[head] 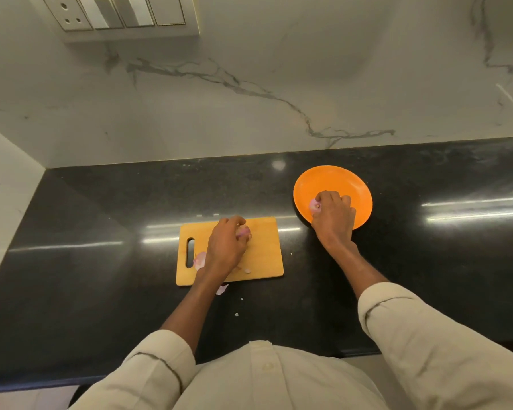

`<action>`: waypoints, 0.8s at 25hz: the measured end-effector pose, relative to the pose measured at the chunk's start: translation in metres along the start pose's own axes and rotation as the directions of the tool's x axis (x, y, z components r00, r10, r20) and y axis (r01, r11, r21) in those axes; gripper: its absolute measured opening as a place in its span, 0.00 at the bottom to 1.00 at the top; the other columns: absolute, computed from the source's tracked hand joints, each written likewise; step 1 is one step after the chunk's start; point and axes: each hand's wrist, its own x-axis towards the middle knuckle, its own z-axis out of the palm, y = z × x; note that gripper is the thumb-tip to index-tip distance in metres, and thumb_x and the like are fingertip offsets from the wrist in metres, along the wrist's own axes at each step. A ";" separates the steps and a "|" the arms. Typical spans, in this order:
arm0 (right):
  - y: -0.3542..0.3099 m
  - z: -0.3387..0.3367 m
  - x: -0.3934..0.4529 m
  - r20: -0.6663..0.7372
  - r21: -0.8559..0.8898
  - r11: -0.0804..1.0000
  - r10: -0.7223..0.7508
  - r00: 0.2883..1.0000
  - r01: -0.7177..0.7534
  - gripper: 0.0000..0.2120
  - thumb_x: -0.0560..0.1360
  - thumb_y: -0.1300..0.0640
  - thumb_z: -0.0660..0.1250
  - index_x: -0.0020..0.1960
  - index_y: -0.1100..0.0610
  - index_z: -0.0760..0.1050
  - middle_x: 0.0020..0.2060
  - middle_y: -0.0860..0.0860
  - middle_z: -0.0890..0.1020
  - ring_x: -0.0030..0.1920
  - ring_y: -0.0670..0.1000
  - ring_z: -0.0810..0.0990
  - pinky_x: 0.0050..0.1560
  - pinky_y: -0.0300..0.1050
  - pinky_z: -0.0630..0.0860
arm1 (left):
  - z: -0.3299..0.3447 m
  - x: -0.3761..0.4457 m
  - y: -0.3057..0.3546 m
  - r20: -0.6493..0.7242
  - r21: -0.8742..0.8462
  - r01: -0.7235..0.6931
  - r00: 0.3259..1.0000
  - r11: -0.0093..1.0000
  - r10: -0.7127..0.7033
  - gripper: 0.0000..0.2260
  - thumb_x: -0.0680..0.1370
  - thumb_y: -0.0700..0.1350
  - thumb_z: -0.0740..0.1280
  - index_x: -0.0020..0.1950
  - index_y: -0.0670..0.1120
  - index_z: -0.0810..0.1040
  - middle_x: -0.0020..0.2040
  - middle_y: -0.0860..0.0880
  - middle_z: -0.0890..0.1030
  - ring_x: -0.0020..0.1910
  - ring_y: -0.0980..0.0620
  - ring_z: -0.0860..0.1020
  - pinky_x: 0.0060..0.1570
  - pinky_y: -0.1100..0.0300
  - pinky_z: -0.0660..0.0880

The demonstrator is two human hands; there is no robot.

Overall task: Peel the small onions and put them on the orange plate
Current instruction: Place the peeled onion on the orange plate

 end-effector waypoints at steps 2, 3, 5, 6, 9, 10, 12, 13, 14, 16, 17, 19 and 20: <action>-0.003 -0.003 -0.003 -0.029 0.022 1.000 -0.006 1.000 0.007 0.16 0.77 0.61 0.74 0.63 0.54 0.78 0.61 0.54 0.80 0.60 0.58 0.75 0.51 0.53 0.72 | -0.005 -0.001 -0.001 -0.016 -0.076 0.028 0.999 0.997 -0.029 0.14 0.83 0.45 0.72 0.68 0.47 0.80 0.63 0.46 0.82 0.61 0.47 0.79 0.58 0.52 0.78; -0.009 -0.004 -0.007 -0.053 0.058 0.998 -0.001 0.999 0.004 0.16 0.77 0.61 0.74 0.63 0.54 0.78 0.62 0.54 0.80 0.61 0.58 0.75 0.53 0.53 0.74 | -0.009 -0.003 -0.001 -0.038 -0.138 0.047 0.998 0.989 -0.053 0.13 0.83 0.45 0.72 0.68 0.48 0.81 0.63 0.47 0.82 0.61 0.48 0.80 0.59 0.51 0.79; -0.027 -0.004 -0.020 -0.099 0.238 0.971 0.031 0.995 -0.006 0.14 0.77 0.63 0.72 0.62 0.54 0.79 0.60 0.52 0.81 0.63 0.57 0.76 0.58 0.50 0.74 | -0.017 -0.010 0.001 -0.054 -0.313 0.087 0.993 0.946 -0.109 0.14 0.83 0.47 0.73 0.68 0.48 0.81 0.61 0.50 0.82 0.59 0.50 0.81 0.57 0.53 0.80; -0.040 -0.003 -0.029 -0.091 0.373 0.928 0.057 0.994 -0.019 0.13 0.78 0.63 0.71 0.61 0.54 0.80 0.58 0.51 0.82 0.62 0.56 0.77 0.61 0.48 0.74 | -0.021 -0.013 0.002 -0.035 -0.431 0.116 0.989 0.895 -0.145 0.14 0.82 0.47 0.74 0.67 0.48 0.82 0.61 0.50 0.83 0.59 0.51 0.82 0.56 0.55 0.81; -0.087 -0.001 -0.060 0.080 0.683 0.725 0.041 0.996 -0.084 0.11 0.79 0.63 0.69 0.59 0.52 0.82 0.54 0.47 0.84 0.56 0.48 0.82 0.57 0.46 0.79 | -0.034 -0.021 0.003 0.100 -0.792 0.217 0.968 0.571 -0.229 0.11 0.81 0.43 0.75 0.63 0.47 0.83 0.59 0.41 0.86 0.57 0.43 0.86 0.55 0.51 0.84; -0.099 -0.004 -0.070 0.163 0.725 0.681 -0.016 0.987 -0.109 0.12 0.81 0.62 0.69 0.61 0.51 0.82 0.54 0.46 0.85 0.55 0.46 0.82 0.55 0.43 0.79 | -0.039 -0.025 0.003 0.127 -0.838 0.222 0.968 0.498 -0.217 0.11 0.80 0.42 0.76 0.63 0.46 0.84 0.59 0.39 0.86 0.57 0.41 0.87 0.56 0.50 0.84; -0.119 -0.012 -0.082 0.316 0.797 0.571 -0.115 0.942 -0.198 0.12 0.83 0.60 0.67 0.64 0.50 0.81 0.56 0.46 0.85 0.54 0.46 0.84 0.51 0.41 0.79 | -0.047 -0.036 0.003 0.108 -0.840 0.183 0.979 0.510 -0.173 0.14 0.78 0.41 0.78 0.63 0.47 0.85 0.58 0.41 0.87 0.58 0.41 0.86 0.57 0.49 0.84; -0.125 -0.017 -0.086 0.375 0.824 0.502 -0.134 0.917 -0.264 0.12 0.85 0.58 0.65 0.65 0.50 0.81 0.56 0.47 0.86 0.53 0.48 0.86 0.47 0.42 0.80 | -0.051 -0.041 0.004 0.079 -0.824 0.144 0.987 0.548 -0.142 0.15 0.77 0.42 0.79 0.63 0.47 0.85 0.58 0.44 0.88 0.58 0.42 0.86 0.57 0.49 0.84; -0.130 -0.021 -0.089 0.419 0.839 0.440 -0.144 0.897 -0.321 0.12 0.85 0.58 0.64 0.65 0.51 0.82 0.56 0.48 0.86 0.52 0.49 0.87 0.45 0.42 0.81 | -0.053 -0.046 0.005 0.050 -0.818 0.104 0.993 0.566 -0.110 0.15 0.76 0.41 0.79 0.63 0.48 0.86 0.57 0.46 0.88 0.58 0.44 0.87 0.57 0.48 0.84; -0.137 -0.028 -0.096 0.476 0.845 0.352 -0.156 0.866 -0.402 0.11 0.85 0.57 0.65 0.64 0.52 0.82 0.55 0.49 0.87 0.54 0.51 0.88 0.46 0.45 0.82 | -0.060 -0.054 0.006 0.000 -0.826 0.042 0.997 0.562 -0.074 0.15 0.76 0.38 0.79 0.63 0.46 0.85 0.58 0.46 0.88 0.59 0.44 0.87 0.58 0.46 0.85; -0.140 -0.029 -0.099 0.497 0.846 0.312 -0.164 0.852 -0.433 0.11 0.84 0.57 0.67 0.64 0.52 0.83 0.55 0.49 0.88 0.55 0.52 0.88 0.49 0.48 0.83 | -0.063 -0.057 0.006 -0.020 -0.830 0.021 0.997 0.558 -0.068 0.15 0.77 0.37 0.78 0.63 0.45 0.85 0.58 0.46 0.88 0.59 0.43 0.86 0.58 0.46 0.85; -0.143 -0.031 -0.107 0.514 0.853 0.222 -0.188 0.837 -0.473 0.11 0.82 0.56 0.70 0.64 0.53 0.83 0.56 0.51 0.88 0.56 0.53 0.88 0.55 0.53 0.83 | -0.070 -0.064 0.006 -0.041 -0.841 -0.001 0.997 0.540 -0.061 0.13 0.78 0.36 0.76 0.62 0.42 0.85 0.57 0.45 0.88 0.59 0.44 0.87 0.57 0.49 0.85; -0.145 -0.032 -0.110 0.512 0.856 0.190 -0.194 0.837 -0.480 0.11 0.82 0.56 0.72 0.64 0.54 0.83 0.56 0.52 0.88 0.57 0.54 0.88 0.56 0.55 0.83 | -0.073 -0.067 0.006 -0.047 -0.848 -0.005 0.997 0.531 -0.067 0.11 0.79 0.37 0.75 0.62 0.41 0.85 0.56 0.46 0.89 0.58 0.46 0.87 0.55 0.52 0.85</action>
